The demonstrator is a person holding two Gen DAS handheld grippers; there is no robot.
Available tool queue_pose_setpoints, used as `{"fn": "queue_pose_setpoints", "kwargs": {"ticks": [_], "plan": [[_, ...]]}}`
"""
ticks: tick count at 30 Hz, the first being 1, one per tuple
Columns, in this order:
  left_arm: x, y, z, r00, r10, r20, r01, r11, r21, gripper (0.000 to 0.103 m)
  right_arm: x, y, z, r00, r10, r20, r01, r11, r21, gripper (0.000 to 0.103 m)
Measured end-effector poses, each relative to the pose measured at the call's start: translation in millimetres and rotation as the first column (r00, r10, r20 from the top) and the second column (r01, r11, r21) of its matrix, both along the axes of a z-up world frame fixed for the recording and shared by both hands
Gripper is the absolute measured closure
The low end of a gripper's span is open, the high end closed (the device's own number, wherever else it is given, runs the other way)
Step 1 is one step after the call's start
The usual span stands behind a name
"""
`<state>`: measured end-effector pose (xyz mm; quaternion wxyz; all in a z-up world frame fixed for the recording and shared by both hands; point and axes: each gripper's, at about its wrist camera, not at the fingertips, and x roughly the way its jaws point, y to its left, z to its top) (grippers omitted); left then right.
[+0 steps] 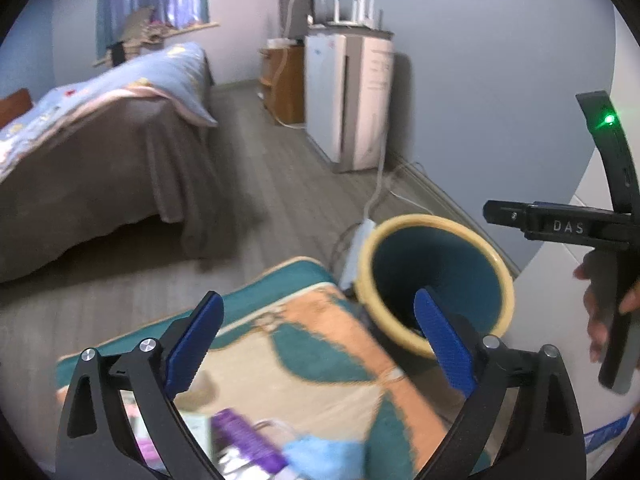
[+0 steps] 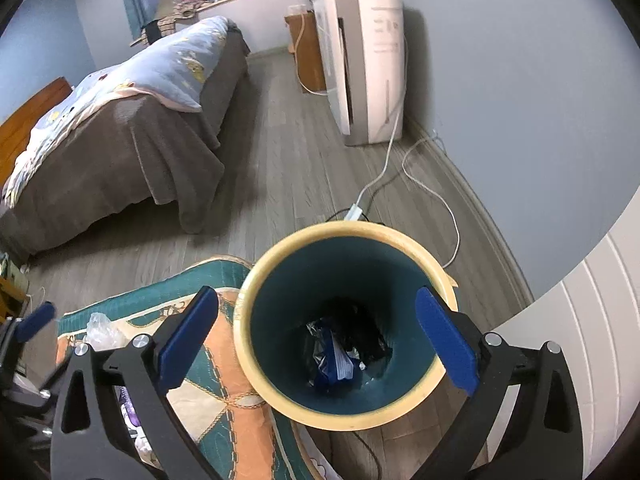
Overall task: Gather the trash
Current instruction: 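Move both open tools back over the cushion, then grasp a blue face mask with the right tool while the left tool grasps another mask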
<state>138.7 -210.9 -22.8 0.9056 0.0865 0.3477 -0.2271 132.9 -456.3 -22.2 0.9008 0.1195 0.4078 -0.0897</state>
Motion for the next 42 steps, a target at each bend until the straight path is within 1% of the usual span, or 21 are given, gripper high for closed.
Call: {"fn": "queue_pose_setpoints", "kwargs": {"ticks": [3, 6, 10, 14, 17, 21, 23, 26, 27, 31, 33, 35, 37, 40, 42], "plan": [[-12.4, 29.7, 10.1, 0.999, 0.038, 0.016, -0.038, 0.999, -0.002, 0.007, -2.5, 13.2, 8.6, 1.0, 0.012, 0.012, -0.012, 0.999, -0.041, 0.006], [-27.7, 62.1, 17.7, 0.996, 0.089, 0.029, -0.089, 0.996, 0.017, 0.007, -8.5, 30.0, 15.4, 0.999, 0.032, 0.021, -0.031, 0.997, -0.075, 0.006], [-45.8, 102.6, 27.0, 0.988, 0.151, 0.018, -0.151, 0.988, 0.006, 0.007, -19.9, 54.0, 23.5, 0.997, 0.065, 0.027, -0.063, 0.995, -0.072, 0.006], [-69.5, 141.1, 35.7, 0.977, 0.211, 0.023, -0.211, 0.978, -0.002, 0.006, -35.8, 81.7, 30.0, 0.994, 0.095, 0.045, -0.093, 0.995, -0.046, 0.006], [-84.5, 162.6, 38.9, 0.97, 0.243, 0.017, -0.243, 0.97, -0.026, 0.005, -45.3, 101.8, 34.2, 0.992, 0.109, 0.061, -0.106, 0.993, -0.046, 0.006], [-102.3, 189.3, 39.1, 0.96, 0.279, 0.024, -0.278, 0.959, -0.048, 0.005, -56.5, 128.4, 32.4, 0.988, 0.141, 0.054, -0.139, 0.989, -0.048, 0.006], [-110.1, 199.2, 34.9, 0.956, 0.291, 0.036, -0.29, 0.956, -0.038, 0.005, -60.3, 141.7, 27.7, 0.987, 0.154, 0.041, -0.152, 0.987, -0.053, 0.006], [-113.9, 210.4, 25.4, 0.949, 0.312, 0.05, -0.312, 0.95, 0.002, 0.005, -61.4, 158.4, 16.2, 0.985, 0.171, 0.006, -0.171, 0.983, -0.062, 0.006], [-113.4, 215.7, 21.0, 0.946, 0.322, 0.038, -0.323, 0.946, 0.01, 0.005, -62.9, 163.6, 11.6, 0.984, 0.177, -0.006, -0.177, 0.982, -0.068, 0.006], [-112.7, 230.9, 8.7, 0.938, 0.347, -0.004, -0.347, 0.938, -0.012, 0.005, -63.9, 180.9, -10.0, 0.978, 0.197, -0.065, -0.203, 0.975, -0.086, 0.006], [-109.4, 235.1, 2.9, 0.936, 0.352, -0.014, -0.352, 0.936, 0.001, 0.005, -63.5, 187.1, -22.2, 0.975, 0.202, -0.094, -0.209, 0.975, -0.07, 0.006], [-106.0, 237.6, -6.6, 0.934, 0.358, -0.017, -0.357, 0.933, 0.038, 0.005, -60.8, 190.4, -33.4, 0.971, 0.201, -0.126, -0.21, 0.976, -0.062, 0.006], [-100.6, 241.5, -13.6, 0.929, 0.369, -0.033, -0.368, 0.928, 0.053, 0.005, -58.7, 194.4, -43.4, 0.967, 0.202, -0.153, -0.212, 0.976, -0.055, 0.006], [-91.4, 247.9, -23.7, 0.917, 0.393, -0.068, -0.391, 0.919, 0.052, 0.005, -56.1, 197.3, -58.5, 0.961, 0.197, -0.193, -0.207, 0.978, -0.035, 0.006], [-86.7, 248.9, -29.4, 0.914, 0.399, -0.076, -0.394, 0.917, 0.067, 0.005, -53.7, 198.3, -68.8, 0.958, 0.186, -0.219, -0.196, 0.98, -0.025, 0.006]]}}
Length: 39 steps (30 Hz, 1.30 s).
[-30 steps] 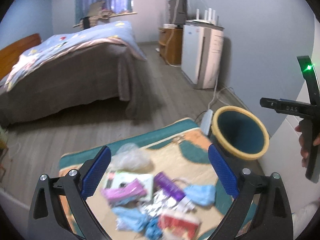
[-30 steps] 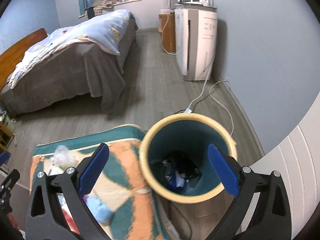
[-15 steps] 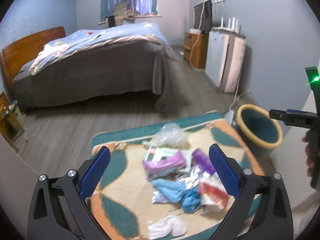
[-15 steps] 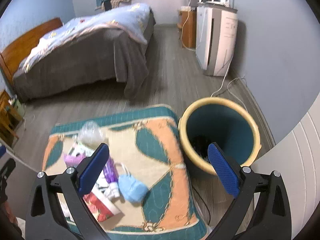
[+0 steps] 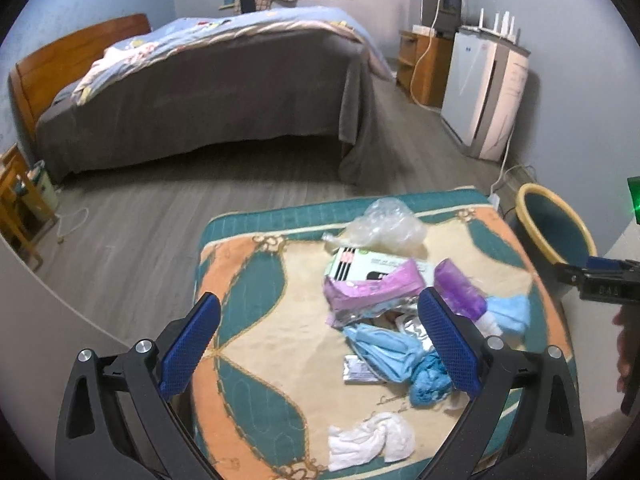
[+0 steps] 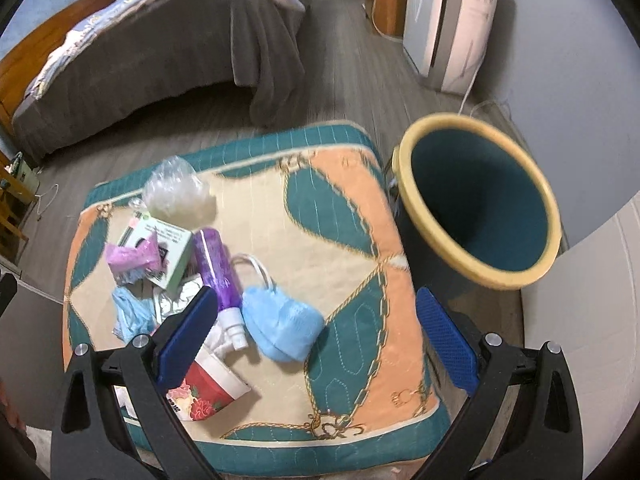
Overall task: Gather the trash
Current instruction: 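Grasp a blue face mask with the right tool while the left tool grasps another mask, then carry both blue masks over the bin and open both tools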
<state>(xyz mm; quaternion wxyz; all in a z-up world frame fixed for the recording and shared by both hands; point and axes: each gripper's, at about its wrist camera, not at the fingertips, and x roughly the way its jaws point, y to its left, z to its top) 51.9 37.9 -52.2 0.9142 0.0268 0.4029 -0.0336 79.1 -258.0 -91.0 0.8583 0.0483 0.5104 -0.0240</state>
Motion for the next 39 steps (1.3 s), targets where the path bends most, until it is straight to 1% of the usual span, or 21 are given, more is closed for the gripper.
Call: {"fn": "queue_pose_setpoints", "kwargs": {"ticks": [6, 10, 13, 16, 18, 21, 23, 24, 25, 26, 27, 28, 30, 31, 32, 33, 35, 36, 37, 38, 39], "plan": [[12.3, -9.5, -20.6, 0.999, -0.029, -0.044, 0.031, 0.999, 0.042, 0.005, 6.6, 1.6, -17.8, 0.999, 0.006, -0.05, -0.007, 1.0, -0.025, 0.006], [17.8, -15.1, -43.2, 0.993, -0.034, -0.109, 0.038, 0.999, 0.03, 0.005, 7.8, 3.5, -30.9, 0.995, 0.018, -0.095, -0.018, 1.0, 0.003, 0.006], [21.7, -24.7, -63.9, 0.986, -0.042, -0.159, 0.052, 0.997, 0.056, 0.005, 8.6, 6.4, -42.0, 0.991, 0.031, -0.131, -0.03, 1.0, 0.009, 0.006], [24.1, -37.7, -77.7, 0.98, -0.074, -0.182, 0.089, 0.993, 0.076, 0.005, 8.7, 9.1, -49.8, 0.986, 0.047, -0.157, -0.044, 0.999, 0.021, 0.007], [25.7, -45.9, -87.0, 0.973, -0.1, -0.207, 0.117, 0.991, 0.071, 0.005, 9.7, 11.5, -57.1, 0.98, 0.063, -0.187, -0.057, 0.998, 0.036, 0.011], [27.1, -53.9, -98.8, 0.965, -0.115, -0.236, 0.136, 0.988, 0.074, 0.006, 12.2, 12.4, -68.9, 0.969, 0.083, -0.234, -0.073, 0.996, 0.05, 0.024], [29.4, -58.0, -106.1, 0.958, -0.124, -0.259, 0.146, 0.987, 0.067, 0.007, 13.4, 12.0, -74.4, 0.963, 0.089, -0.254, -0.077, 0.995, 0.058, 0.037], [30.8, -59.0, -108.3, 0.956, -0.126, -0.265, 0.148, 0.987, 0.062, 0.008, 14.6, 11.5, -77.3, 0.96, 0.093, -0.262, -0.079, 0.995, 0.065, 0.041], [31.8, -60.1, -111.3, 0.953, -0.128, -0.273, 0.149, 0.987, 0.056, 0.009, 15.4, 11.1, -79.6, 0.959, 0.097, -0.267, -0.08, 0.994, 0.073, 0.05], [32.7, -60.7, -113.7, 0.951, -0.13, -0.279, 0.149, 0.988, 0.048, 0.011, 16.5, 10.7, -81.8, 0.957, 0.104, -0.272, -0.083, 0.993, 0.087, 0.061], [33.7, -60.9, -116.2, 0.947, -0.136, -0.29, 0.152, 0.988, 0.033, 0.02, 17.8, 11.4, -83.5, 0.954, 0.113, -0.276, -0.088, 0.991, 0.102, 0.069], [35.2, -60.3, -118.6, 0.942, -0.139, -0.305, 0.153, 0.988, 0.02, 0.03, 18.5, 11.9, -83.7, 0.953, 0.121, -0.277, -0.094, 0.989, 0.111, 0.074], [37.3, -59.0, -121.3, 0.935, -0.152, -0.321, 0.154, 0.988, -0.019, 0.035, 19.8, 14.1, -79.7, 0.955, 0.135, -0.263, -0.112, 0.989, 0.1, 0.081], [37.8, -58.1, -121.1, 0.936, -0.154, -0.317, 0.152, 0.988, -0.033, 0.045, 20.7, 14.6, -76.3, 0.958, 0.14, -0.251, -0.119, 0.988, 0.098, 0.084], [38.5, -58.3, -121.1, 0.936, -0.155, -0.317, 0.152, 0.988, -0.033, 0.051, 21.5, 14.3, -73.7, 0.96, 0.14, -0.243, -0.119, 0.988, 0.1, 0.086], [39.0, -58.1, -121.9, 0.934, -0.157, -0.32, 0.155, 0.987, -0.032, 0.062, 22.4, 13.6, -70.0, 0.963, 0.137, -0.231, -0.117, 0.988, 0.099, 0.087], [39.7, -58.1, -122.9, 0.93, -0.158, -0.331, 0.156, 0.987, -0.034, 0.074, 23.6, 10.5, -59.9, 0.972, 0.13, -0.197, -0.112, 0.989, 0.097, 0.089], [39.8, -57.7, -121.9, 0.931, -0.159, -0.328, 0.156, 0.987, -0.034, 0.089, 22.9, 9.3, -56.0, 0.975, 0.126, -0.184, -0.11, 0.989, 0.098, 0.09], [40.4, -56.8, -120.7, 0.929, -0.166, -0.33, 0.158, 0.986, -0.051, 0.095, 23.4, 7.0, -50.3, 0.979, 0.121, -0.164, -0.105, 0.989, 0.104, 0.09], [40.8, -56.2, -119.9, 0.927, -0.173, -0.334, 0.159, 0.985, -0.068, 0.098, 23.5, 3.6, -45.6, 0.982, 0.115, -0.149, -0.097, 0.988, 0.12, 0.09], [40.3, -56.3, -118.5, 0.927, -0.175, -0.331, 0.162, 0.984, -0.068, 0.1, 24.0, 1.8, -41.9, 0.984, 0.109, -0.139, -0.091, 0.987, 0.132, 0.09]]}}
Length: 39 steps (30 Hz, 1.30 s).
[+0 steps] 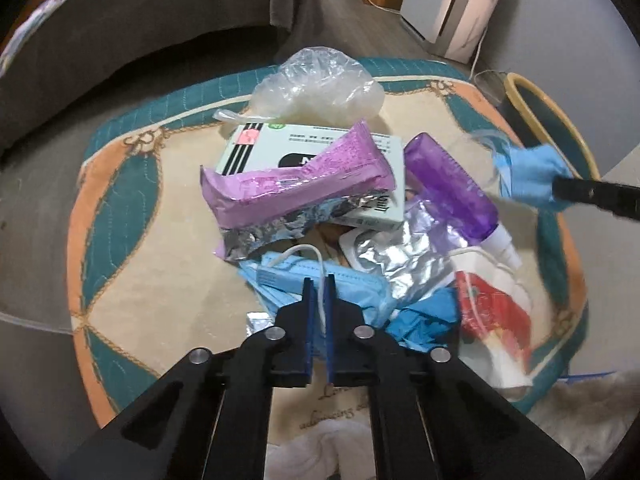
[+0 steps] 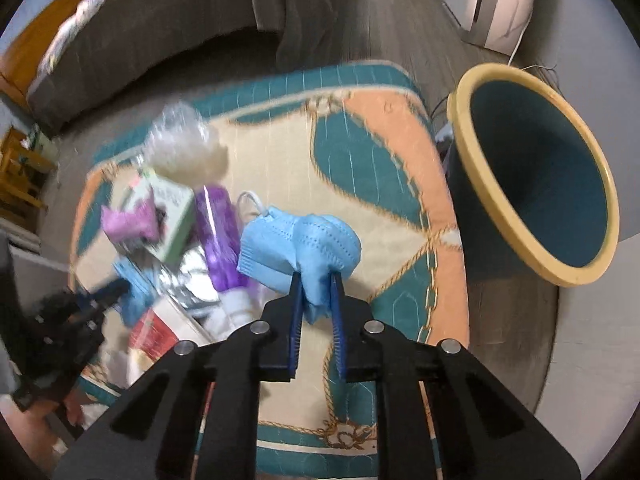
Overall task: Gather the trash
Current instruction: 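Carry both blue masks over the bin and open both tools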
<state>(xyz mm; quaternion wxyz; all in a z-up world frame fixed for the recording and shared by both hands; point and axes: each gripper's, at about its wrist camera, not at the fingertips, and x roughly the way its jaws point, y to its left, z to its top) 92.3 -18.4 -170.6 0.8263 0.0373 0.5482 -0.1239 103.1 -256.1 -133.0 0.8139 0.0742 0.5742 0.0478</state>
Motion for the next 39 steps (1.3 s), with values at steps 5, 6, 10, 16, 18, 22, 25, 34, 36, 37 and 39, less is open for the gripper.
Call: {"fn": "queue_pose_setpoints", "kwargs": {"ticks": [5, 6, 10, 16, 18, 22, 25, 34, 36, 37, 39], "plan": [[-2.7, -3.1, 19.0, 0.997, -0.003, 0.073, 0.004, 1.0, -0.012, 0.1, 7.2, -7.6, 26.4, 0.997, -0.014, 0.072, 0.014, 1.0, 0.003, 0.09], [-2.7, -2.9, 24.8, 0.996, 0.0, 0.092, 0.003, 1.0, -0.023, 0.1, 9.2, -9.9, 31.1, 0.996, -0.019, 0.086, 0.018, 1.0, 0.004, 0.09], [-4.9, -4.6, 56.9, 0.981, 0.002, 0.193, 0.009, 0.998, -0.057, 0.1, 12.4, -13.5, 50.5, 0.99, -0.02, 0.143, 0.021, 1.0, -0.004, 0.09], [-12.3, -12.8, 101.8, 0.941, -0.033, 0.338, 0.065, 0.994, -0.084, 0.1, 13.0, -14.2, 80.3, 0.973, -0.007, 0.231, 0.008, 1.0, -0.002, 0.09], [-14.2, -15.8, 115.9, 0.927, -0.047, 0.373, 0.085, 0.993, -0.085, 0.1, 12.4, -15.8, 90.7, 0.966, 0.0, 0.257, 0.002, 1.0, -0.008, 0.09], [-20.9, -20.7, 143.3, 0.894, -0.063, 0.444, 0.12, 0.988, -0.101, 0.1, 11.4, -21.8, 108.3, 0.956, -0.004, 0.295, -0.002, 1.0, 0.022, 0.09], [-22.6, -22.1, 160.4, 0.879, -0.054, 0.473, 0.131, 0.983, -0.132, 0.1, 10.6, -26.2, 117.2, 0.948, -0.005, 0.317, -0.003, 1.0, 0.025, 0.09], [-27.3, -36.1, 176.6, 0.862, -0.076, 0.501, 0.163, 0.978, -0.132, 0.1, 9.8, -46.9, 126.3, 0.943, -0.03, 0.331, 0.017, 0.999, 0.042, 0.09], [-27.7, -42.5, 173.9, 0.863, -0.093, 0.496, 0.174, 0.977, -0.12, 0.1, 9.6, -51.0, 126.8, 0.944, -0.037, 0.329, 0.023, 0.999, 0.046, 0.09], [-28.3, -48.3, 172.6, 0.862, -0.107, 0.496, 0.183, 0.977, -0.106, 0.1, 9.9, -52.5, 126.7, 0.944, -0.039, 0.329, 0.025, 0.999, 0.045, 0.09], [-29.7, -58.2, 170.9, 0.857, -0.133, 0.497, 0.197, 0.977, -0.079, 0.1, 11.0, -56.1, 126.7, 0.944, -0.036, 0.327, 0.026, 0.999, 0.033, 0.09]]}}
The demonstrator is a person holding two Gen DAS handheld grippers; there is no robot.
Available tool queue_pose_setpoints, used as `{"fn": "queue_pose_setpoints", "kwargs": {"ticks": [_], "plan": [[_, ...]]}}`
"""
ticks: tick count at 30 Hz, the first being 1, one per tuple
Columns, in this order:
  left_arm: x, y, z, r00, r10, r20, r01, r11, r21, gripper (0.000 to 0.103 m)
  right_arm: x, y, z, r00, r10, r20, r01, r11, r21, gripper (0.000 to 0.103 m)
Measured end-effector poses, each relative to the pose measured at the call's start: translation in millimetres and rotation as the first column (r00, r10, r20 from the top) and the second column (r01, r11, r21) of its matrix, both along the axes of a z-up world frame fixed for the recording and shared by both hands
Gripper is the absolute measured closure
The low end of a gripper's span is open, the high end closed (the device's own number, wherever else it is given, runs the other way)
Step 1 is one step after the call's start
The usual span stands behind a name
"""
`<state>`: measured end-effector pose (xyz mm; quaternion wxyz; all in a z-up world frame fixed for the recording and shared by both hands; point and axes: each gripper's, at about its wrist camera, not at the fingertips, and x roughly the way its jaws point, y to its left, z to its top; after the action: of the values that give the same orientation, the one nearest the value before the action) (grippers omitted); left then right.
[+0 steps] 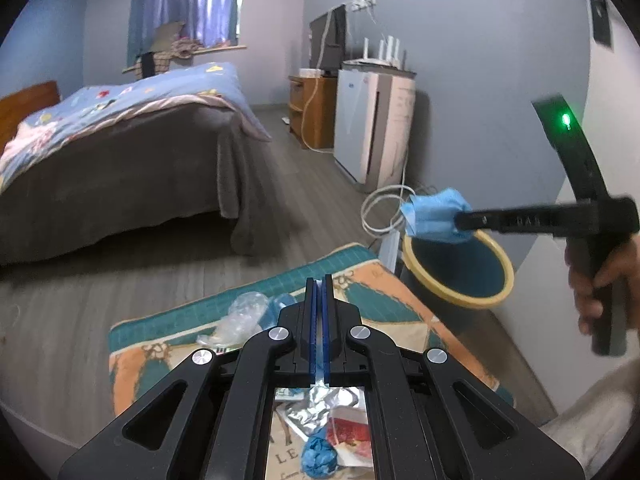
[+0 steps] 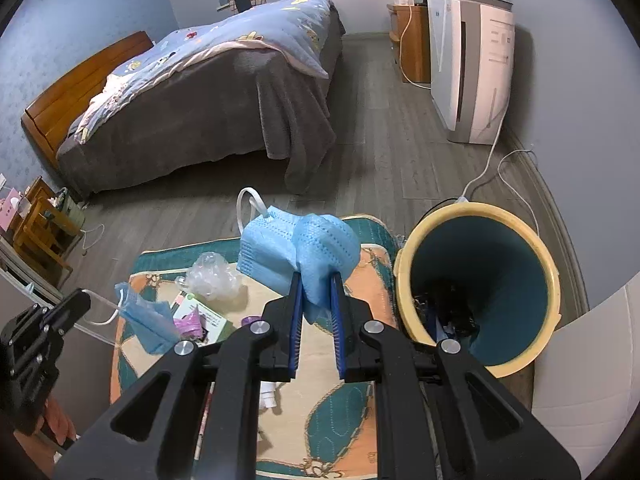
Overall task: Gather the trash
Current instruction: 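Carry both blue masks over the bin and open both tools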
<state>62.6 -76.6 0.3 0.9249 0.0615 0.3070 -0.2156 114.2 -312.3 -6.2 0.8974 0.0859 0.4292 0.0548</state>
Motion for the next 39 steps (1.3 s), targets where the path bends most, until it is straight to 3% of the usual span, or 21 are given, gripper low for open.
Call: {"fn": "queue_pose_setpoints", "kwargs": {"ticks": [5, 11, 22, 29, 39], "plan": [[3.1, -23.8, -5.2, 0.999, -0.041, -0.024, 0.041, 0.999, 0.018, 0.1, 0.8, -6.9, 3.1, 1.0, -0.005, 0.013, 0.006, 0.998, -0.066, 0.09], [5.8, -60.0, -2.8, 0.995, -0.1, -0.02, 0.1, 0.994, 0.049, 0.1, 1.1, -32.1, 4.7, 0.999, -0.034, 0.012, 0.034, 0.999, -0.026, 0.09], [23.2, -152.4, 2.9, 0.969, -0.246, -0.022, 0.247, 0.964, 0.1, 0.1, 4.0, -97.8, -0.3, 0.995, -0.103, -0.008, 0.103, 0.994, -0.046, 0.09], [40.8, -212.2, -2.6, 0.948, -0.314, -0.046, 0.317, 0.939, 0.136, 0.1, 1.9, -171.1, -25.2, 0.96, -0.271, -0.065, 0.273, 0.962, 0.028, 0.09], [63.3, -275.3, -21.0, 0.932, -0.359, -0.046, 0.361, 0.913, 0.191, 0.1, 1.2, -209.1, -65.2, 0.91, -0.377, -0.173, 0.39, 0.92, 0.044, 0.09]]}}
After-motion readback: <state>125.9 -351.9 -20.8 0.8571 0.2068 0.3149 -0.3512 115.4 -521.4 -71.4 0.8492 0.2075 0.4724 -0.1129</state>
